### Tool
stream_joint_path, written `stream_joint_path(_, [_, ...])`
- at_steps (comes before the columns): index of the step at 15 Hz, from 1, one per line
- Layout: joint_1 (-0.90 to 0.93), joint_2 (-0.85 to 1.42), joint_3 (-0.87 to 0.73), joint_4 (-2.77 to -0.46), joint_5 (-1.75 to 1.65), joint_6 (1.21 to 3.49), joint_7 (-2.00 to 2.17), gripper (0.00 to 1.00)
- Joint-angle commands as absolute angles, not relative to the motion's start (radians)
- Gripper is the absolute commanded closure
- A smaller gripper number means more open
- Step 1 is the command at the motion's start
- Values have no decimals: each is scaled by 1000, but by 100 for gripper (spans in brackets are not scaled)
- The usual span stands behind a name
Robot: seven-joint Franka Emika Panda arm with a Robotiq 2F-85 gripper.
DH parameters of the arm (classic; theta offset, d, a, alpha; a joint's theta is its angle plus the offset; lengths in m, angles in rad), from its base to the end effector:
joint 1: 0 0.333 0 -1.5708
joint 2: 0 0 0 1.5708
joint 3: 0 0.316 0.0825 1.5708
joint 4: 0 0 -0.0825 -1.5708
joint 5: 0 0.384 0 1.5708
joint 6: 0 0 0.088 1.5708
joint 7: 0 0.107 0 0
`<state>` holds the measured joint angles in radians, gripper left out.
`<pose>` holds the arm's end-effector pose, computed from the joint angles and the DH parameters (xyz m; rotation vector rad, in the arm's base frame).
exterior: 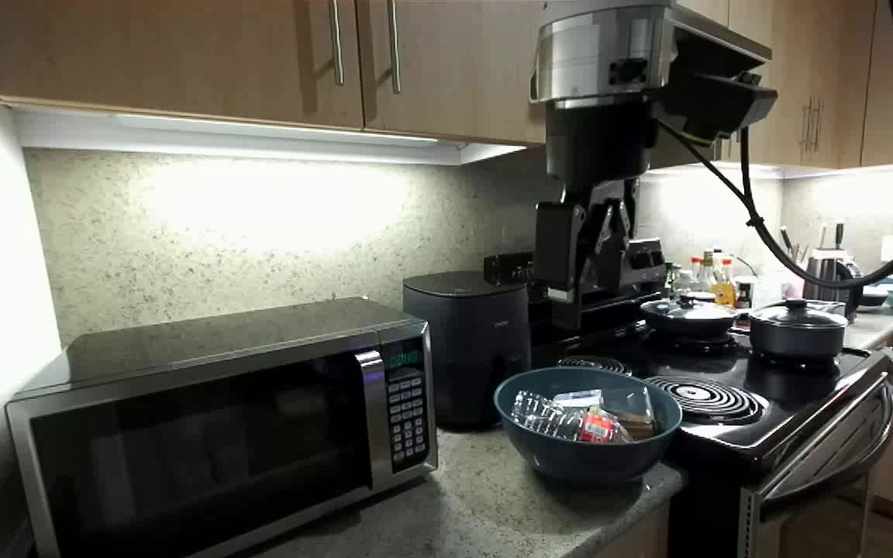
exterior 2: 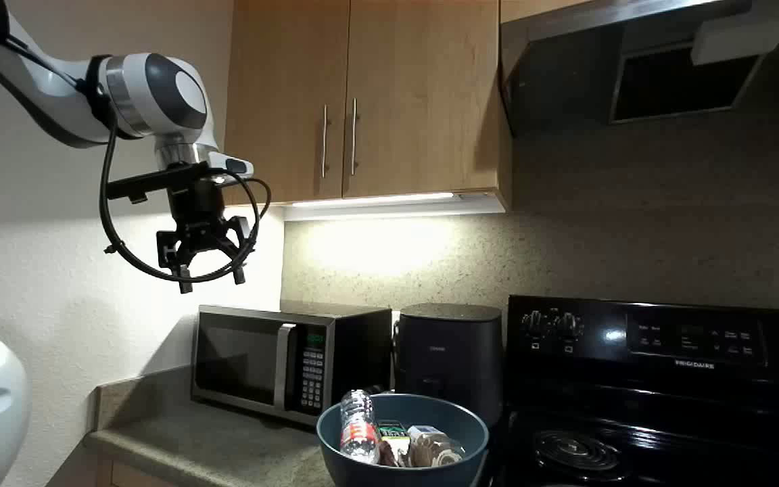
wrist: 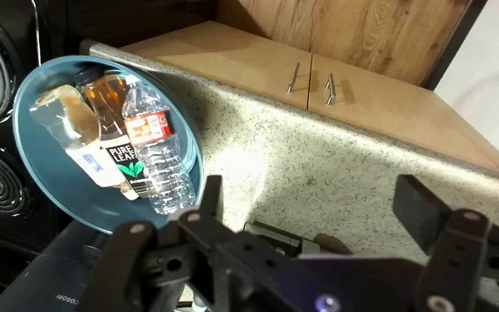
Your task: Remove the bottles from the bowl
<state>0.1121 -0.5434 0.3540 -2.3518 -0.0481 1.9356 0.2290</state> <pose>0.3583 0.1944 0.5272 2.9320 0.3141 0.2437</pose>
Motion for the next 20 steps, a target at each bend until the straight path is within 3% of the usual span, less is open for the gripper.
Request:
stream_joint_path(1, [141, -537, 331, -2349, -63, 1932, 242, 0])
stream_joint_path(20, [2, -443, 175, -2352, -175, 1936, 319, 0])
